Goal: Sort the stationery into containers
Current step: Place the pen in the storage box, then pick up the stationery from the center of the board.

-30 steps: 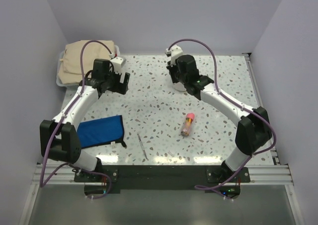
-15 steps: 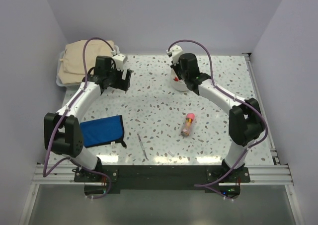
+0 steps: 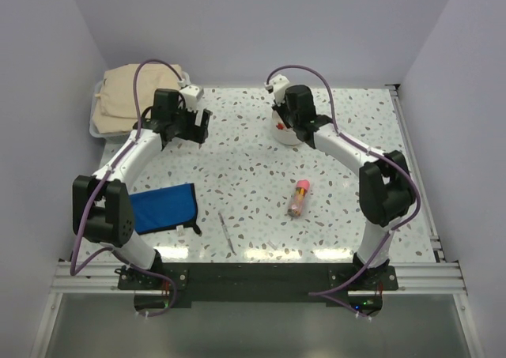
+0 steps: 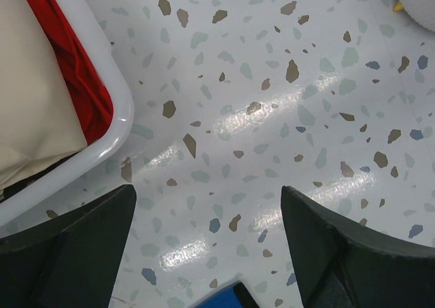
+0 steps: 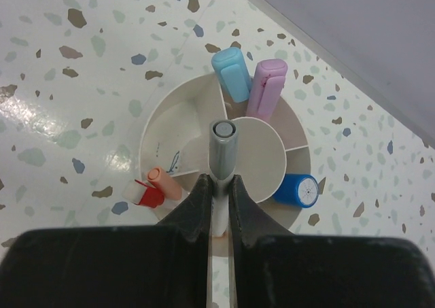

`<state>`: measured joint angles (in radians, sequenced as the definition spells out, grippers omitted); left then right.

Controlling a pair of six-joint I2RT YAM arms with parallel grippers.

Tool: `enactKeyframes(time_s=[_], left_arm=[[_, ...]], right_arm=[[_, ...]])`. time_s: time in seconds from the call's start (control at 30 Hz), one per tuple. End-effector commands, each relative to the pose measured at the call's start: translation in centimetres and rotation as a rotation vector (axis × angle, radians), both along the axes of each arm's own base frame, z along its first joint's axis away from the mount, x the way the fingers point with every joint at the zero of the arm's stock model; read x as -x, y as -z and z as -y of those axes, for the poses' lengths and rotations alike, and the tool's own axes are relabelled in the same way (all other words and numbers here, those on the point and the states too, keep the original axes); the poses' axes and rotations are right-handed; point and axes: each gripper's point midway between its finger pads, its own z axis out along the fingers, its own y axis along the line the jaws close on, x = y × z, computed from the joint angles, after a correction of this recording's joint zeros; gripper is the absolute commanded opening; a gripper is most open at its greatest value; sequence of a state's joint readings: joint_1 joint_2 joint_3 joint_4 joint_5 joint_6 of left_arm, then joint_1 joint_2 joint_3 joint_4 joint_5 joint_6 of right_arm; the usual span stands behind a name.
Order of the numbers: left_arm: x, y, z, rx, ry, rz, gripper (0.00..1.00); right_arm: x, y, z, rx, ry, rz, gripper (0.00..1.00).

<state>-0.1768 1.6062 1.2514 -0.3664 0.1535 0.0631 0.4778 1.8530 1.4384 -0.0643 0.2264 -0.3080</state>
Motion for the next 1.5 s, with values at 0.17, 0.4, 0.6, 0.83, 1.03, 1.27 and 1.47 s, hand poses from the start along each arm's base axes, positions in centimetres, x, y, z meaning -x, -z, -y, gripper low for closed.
enactKeyframes(time_s=[0.17, 0.4, 0.6, 0.83, 1.03, 1.27, 1.47], left_arm=[[-1.3, -2.3, 0.7, 0.045, 0.004, 0.074, 0.92], [-1.3, -2.5, 1.0, 0.051, 0.007, 0.086, 0.92], [-1.0, -3.2, 1.8, 0.050, 0.022, 0.108, 0.92], [-0.1, -3.4, 2.9, 0.022, 0.034, 0.115, 0.93], [2.2, -3.5, 6.0, -0.098, 0.130, 0.150, 0.96], [3.6, -3.1, 6.6, -0.118, 0.168, 0.145, 0.96], [3.7, -2.9, 5.8, -0.145, 0.141, 0.152, 0.96]], right_arm=[[0.1, -1.2, 0.6, 0.003, 0.049, 0.011, 0.27], [1.8, -1.9, 1.3, -0.022, 0.082, -0.045, 0.41], [6.2, -5.1, 2.2, -0.180, 0.170, -0.151, 0.60], [16.8, 0.6, 1.8, -0.459, 0.390, -0.615, 0.81], [19.4, 4.8, 2.7, -0.482, 0.526, -0.767, 0.88], [18.0, 8.0, 3.0, -0.535, 0.597, -0.871, 0.84], [19.1, 9.9, 2.9, -0.507, 0.619, -0.948, 0.81]])
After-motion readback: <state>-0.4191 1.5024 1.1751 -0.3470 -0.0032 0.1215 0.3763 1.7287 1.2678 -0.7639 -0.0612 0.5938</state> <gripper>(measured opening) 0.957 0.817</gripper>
